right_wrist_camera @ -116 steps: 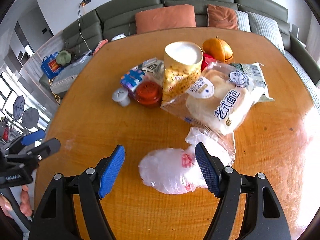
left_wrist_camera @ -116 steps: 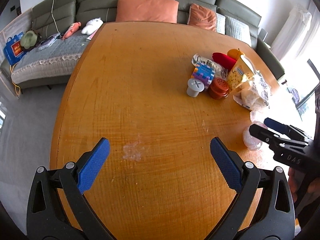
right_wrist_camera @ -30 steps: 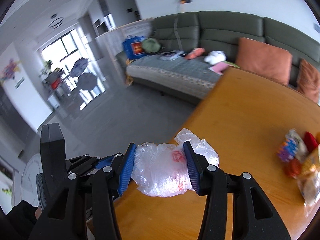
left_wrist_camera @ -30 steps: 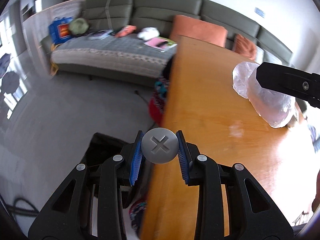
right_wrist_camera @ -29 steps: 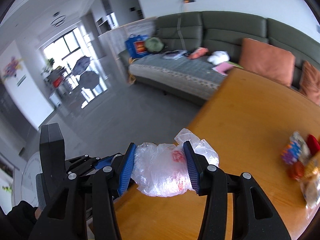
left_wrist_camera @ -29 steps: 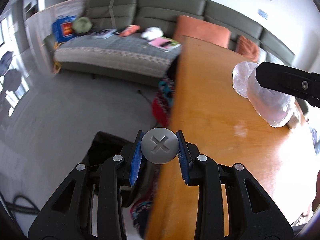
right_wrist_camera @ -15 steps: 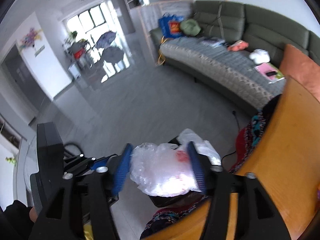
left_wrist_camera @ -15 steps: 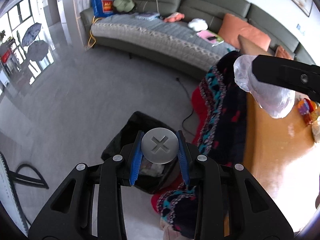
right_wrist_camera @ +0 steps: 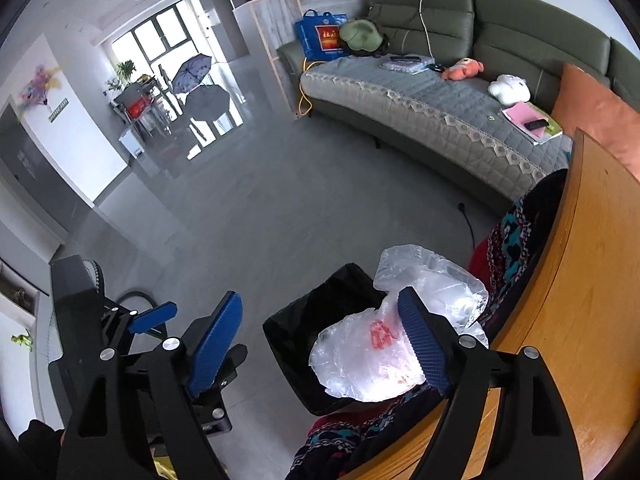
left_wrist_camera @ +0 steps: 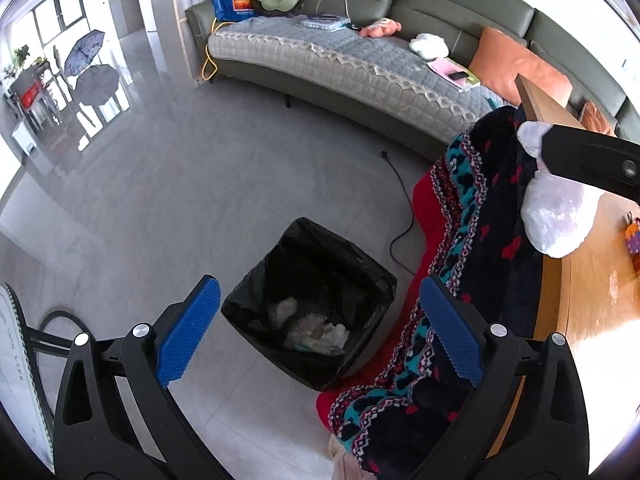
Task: Collect trash
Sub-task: 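Carry the bag and cap over the black bin and open both grippers, then push the white plastic bag down into the bin with the right gripper, then return both grippers from the bin to the table, then grasp the white paper cup with the right gripper while the left grasps the blue toy cube, then carry the cup and cube over the black bin and open both grippers, then return to the table and grasp the bread bag with the right gripper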
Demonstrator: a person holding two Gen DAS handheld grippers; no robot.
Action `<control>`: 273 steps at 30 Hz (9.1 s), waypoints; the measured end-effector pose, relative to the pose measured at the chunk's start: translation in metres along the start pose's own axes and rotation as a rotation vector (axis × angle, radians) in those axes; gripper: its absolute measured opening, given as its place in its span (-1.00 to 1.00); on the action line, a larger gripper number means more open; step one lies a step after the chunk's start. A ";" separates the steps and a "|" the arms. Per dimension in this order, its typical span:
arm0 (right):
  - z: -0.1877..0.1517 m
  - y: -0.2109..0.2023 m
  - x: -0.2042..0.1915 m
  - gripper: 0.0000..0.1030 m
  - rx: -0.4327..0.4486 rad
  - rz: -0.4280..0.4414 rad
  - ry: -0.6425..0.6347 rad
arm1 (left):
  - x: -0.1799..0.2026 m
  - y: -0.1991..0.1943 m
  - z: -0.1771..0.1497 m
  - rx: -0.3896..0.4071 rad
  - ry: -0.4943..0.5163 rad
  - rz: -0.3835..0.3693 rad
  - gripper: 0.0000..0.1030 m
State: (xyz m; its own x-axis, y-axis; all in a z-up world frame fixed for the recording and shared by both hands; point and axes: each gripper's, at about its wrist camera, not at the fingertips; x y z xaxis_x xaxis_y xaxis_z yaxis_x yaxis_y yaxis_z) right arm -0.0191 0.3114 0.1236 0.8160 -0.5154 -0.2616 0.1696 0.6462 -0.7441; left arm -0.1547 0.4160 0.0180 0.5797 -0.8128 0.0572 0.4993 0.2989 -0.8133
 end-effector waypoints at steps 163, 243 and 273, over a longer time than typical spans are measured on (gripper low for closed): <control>-0.149 -0.262 0.389 0.07 0.258 -0.586 0.635 | 0.478 0.043 0.023 -0.121 0.561 -0.587 -0.13; -0.063 -0.162 0.155 0.50 0.169 -0.198 0.307 | 0.166 -0.051 0.028 0.112 0.175 -0.201 0.88; -0.216 -0.265 0.388 0.60 0.145 -0.724 0.973 | 0.431 -0.019 0.004 0.000 0.612 -0.449 0.88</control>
State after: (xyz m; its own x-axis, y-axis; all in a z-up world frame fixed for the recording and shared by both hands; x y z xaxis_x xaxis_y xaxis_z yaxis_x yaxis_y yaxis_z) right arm 0.1333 -0.1814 0.0865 -0.2360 -0.9483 -0.2121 0.5241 0.0596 -0.8495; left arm 0.0878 0.0622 0.0601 -0.1403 -0.9888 0.0510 0.6026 -0.1262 -0.7880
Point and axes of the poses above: each gripper's, at about its wrist camera, not at the fingertips, and y roughly the way its jaws point, x to its right, z to its top, and after that the axes turned 5 degrees about x, right-handed
